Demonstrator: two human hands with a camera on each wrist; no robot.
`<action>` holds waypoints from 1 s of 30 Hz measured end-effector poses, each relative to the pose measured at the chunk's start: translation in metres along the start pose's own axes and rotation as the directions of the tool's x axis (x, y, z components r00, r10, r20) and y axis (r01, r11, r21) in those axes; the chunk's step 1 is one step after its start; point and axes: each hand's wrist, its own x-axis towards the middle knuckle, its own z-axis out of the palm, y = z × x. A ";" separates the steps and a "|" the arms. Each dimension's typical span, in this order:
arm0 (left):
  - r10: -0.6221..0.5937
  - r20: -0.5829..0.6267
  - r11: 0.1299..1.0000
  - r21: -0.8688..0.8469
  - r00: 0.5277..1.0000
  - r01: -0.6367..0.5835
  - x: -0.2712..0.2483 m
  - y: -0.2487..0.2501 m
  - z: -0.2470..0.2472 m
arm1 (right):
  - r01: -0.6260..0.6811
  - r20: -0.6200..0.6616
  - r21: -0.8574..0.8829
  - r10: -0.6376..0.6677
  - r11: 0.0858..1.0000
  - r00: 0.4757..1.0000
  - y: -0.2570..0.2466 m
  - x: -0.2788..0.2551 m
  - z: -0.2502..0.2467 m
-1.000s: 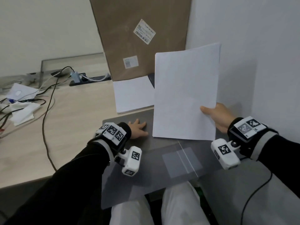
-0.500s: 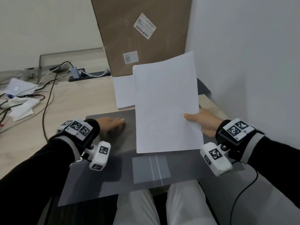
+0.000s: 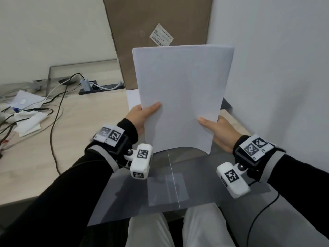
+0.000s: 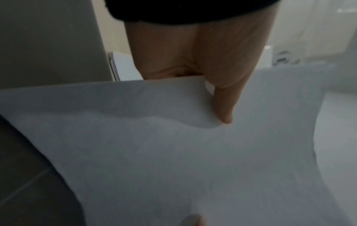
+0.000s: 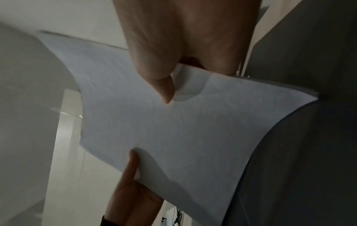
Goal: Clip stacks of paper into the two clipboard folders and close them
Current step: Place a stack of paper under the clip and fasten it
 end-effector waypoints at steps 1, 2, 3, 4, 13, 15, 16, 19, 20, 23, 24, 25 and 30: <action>-0.001 -0.027 1.000 0.010 1.000 0.001 -0.001 -0.004 0.004 | 0.023 -0.015 -0.013 -0.024 1.000 1.000 0.000 -0.002 0.000; 0.006 -0.057 1.000 0.016 0.998 -0.005 -0.001 -0.005 0.007 | 0.056 -0.025 -0.019 -0.056 0.998 0.998 -0.002 -0.003 -0.001; 0.011 -0.084 1.000 0.015 0.996 -0.010 -0.001 -0.006 0.010 | 0.095 -0.041 -0.028 -0.096 0.995 0.994 -0.006 -0.004 -0.002; 0.012 -0.107 1.000 0.021 0.994 -0.009 0.000 -0.005 0.012 | 0.136 -0.071 -0.053 -0.140 0.989 0.988 -0.013 -0.004 -0.005; -0.404 0.049 0.903 0.180 0.914 0.389 -0.010 -0.016 0.024 | -0.214 -0.050 -0.421 0.214 0.881 0.976 -0.030 -0.005 -0.057; -0.472 0.001 0.853 0.252 0.881 0.457 -0.016 -0.028 0.025 | -0.308 -0.048 -0.451 0.322 0.838 0.946 -0.015 -0.009 -0.065; -0.489 -0.027 0.836 0.271 0.872 0.477 -0.018 -0.035 0.025 | -0.342 -0.047 -0.463 0.362 0.818 0.931 -0.008 -0.012 -0.068; -0.517 -0.085 0.805 0.292 0.852 0.517 -0.024 -0.056 0.027 | -0.427 -0.038 -0.481 0.468 0.766 0.883 0.011 -0.019 -0.073; -0.524 -0.097 0.794 0.304 0.846 0.527 -0.026 -0.062 0.028 | -0.438 -0.035 -0.508 0.490 0.742 0.871 0.014 -0.021 -0.073; -0.546 -0.113 0.762 0.346 0.830 0.548 -0.030 -0.076 0.028 | -0.423 -0.052 -0.607 0.498 0.673 0.866 0.017 -0.027 -0.072; -0.548 -0.118 0.758 0.349 0.828 0.551 -0.030 -0.077 0.028 | -0.422 -0.065 -0.624 0.495 0.657 0.867 0.016 -0.028 -0.071; -0.548 -0.121 0.758 0.345 0.827 0.553 -0.030 -0.078 0.027 | -0.424 -0.080 -0.637 0.492 0.644 0.867 0.015 -0.028 -0.070; -0.554 -0.142 0.761 0.314 0.821 0.568 -0.031 -0.077 0.030 | -0.457 -0.167 -0.628 0.464 0.630 0.870 0.010 -0.025 -0.071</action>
